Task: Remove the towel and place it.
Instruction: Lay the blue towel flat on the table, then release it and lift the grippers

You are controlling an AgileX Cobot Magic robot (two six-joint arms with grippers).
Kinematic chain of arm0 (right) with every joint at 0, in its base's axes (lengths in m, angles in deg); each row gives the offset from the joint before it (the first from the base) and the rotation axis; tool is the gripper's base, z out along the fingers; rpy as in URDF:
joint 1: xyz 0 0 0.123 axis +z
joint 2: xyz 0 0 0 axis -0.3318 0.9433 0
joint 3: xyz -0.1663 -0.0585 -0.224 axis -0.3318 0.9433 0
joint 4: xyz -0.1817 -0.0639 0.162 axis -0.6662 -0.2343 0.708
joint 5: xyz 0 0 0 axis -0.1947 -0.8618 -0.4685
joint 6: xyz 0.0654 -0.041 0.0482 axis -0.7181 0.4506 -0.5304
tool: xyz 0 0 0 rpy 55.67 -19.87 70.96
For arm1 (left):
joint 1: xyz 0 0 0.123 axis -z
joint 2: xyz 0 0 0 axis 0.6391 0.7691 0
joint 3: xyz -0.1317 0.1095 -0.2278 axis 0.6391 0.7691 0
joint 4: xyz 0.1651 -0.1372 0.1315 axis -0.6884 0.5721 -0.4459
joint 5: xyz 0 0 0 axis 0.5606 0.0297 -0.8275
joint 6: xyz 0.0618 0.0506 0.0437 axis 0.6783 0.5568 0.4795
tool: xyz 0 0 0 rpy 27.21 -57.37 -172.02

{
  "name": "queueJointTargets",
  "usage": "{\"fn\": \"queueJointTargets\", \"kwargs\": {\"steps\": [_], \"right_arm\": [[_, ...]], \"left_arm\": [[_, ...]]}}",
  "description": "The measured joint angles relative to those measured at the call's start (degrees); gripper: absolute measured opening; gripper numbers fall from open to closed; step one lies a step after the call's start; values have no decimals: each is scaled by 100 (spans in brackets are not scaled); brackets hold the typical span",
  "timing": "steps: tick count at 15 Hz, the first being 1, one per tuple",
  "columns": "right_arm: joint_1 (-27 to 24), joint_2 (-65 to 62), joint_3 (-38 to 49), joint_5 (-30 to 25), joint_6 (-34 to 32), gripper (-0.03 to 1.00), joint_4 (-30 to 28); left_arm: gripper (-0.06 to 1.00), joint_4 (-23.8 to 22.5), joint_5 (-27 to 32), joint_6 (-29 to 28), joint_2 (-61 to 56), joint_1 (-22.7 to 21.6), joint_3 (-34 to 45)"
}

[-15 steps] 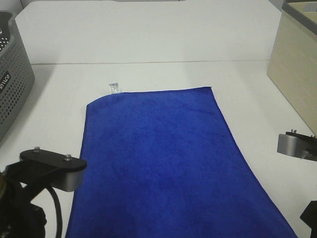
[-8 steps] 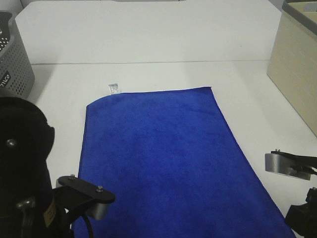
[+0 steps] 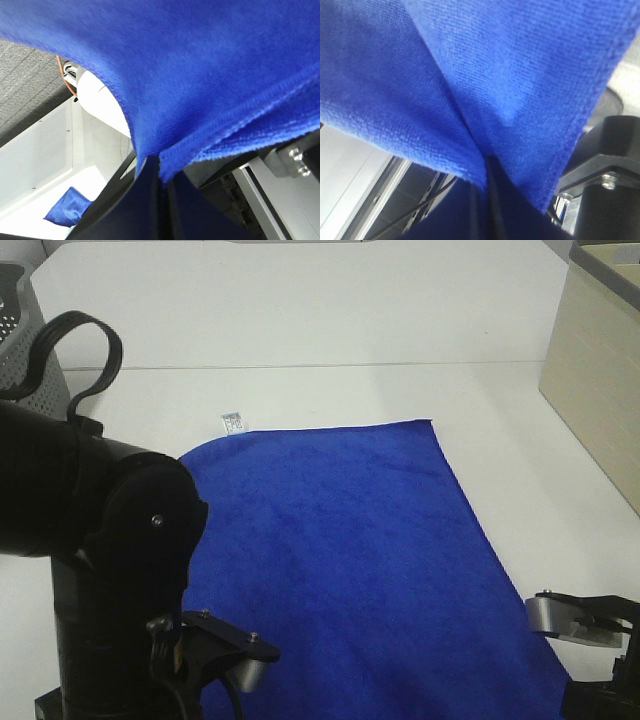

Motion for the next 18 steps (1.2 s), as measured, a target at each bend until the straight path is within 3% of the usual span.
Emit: {"fn": "queueJointTargets", "kwargs": {"steps": [3,9,12,15,18], "right_arm": [[0,304,-149,69,-11,0,40],[0,659,-160,309,-17,3,63],[-6,733,-160,516,-17,14,6],[-6,733,-160,625,-17,33,0],[-6,733,-160,625,-34,47,46]], "left_arm": [[0,74,74,269,252,-315,-69],[0,86,275,516,561,-321,-327],[0,52,390,539,837,-321,-710],[0,29,510,539,1186,-321,-980],[12,29,636,539,1197,-321,-1157]]}}
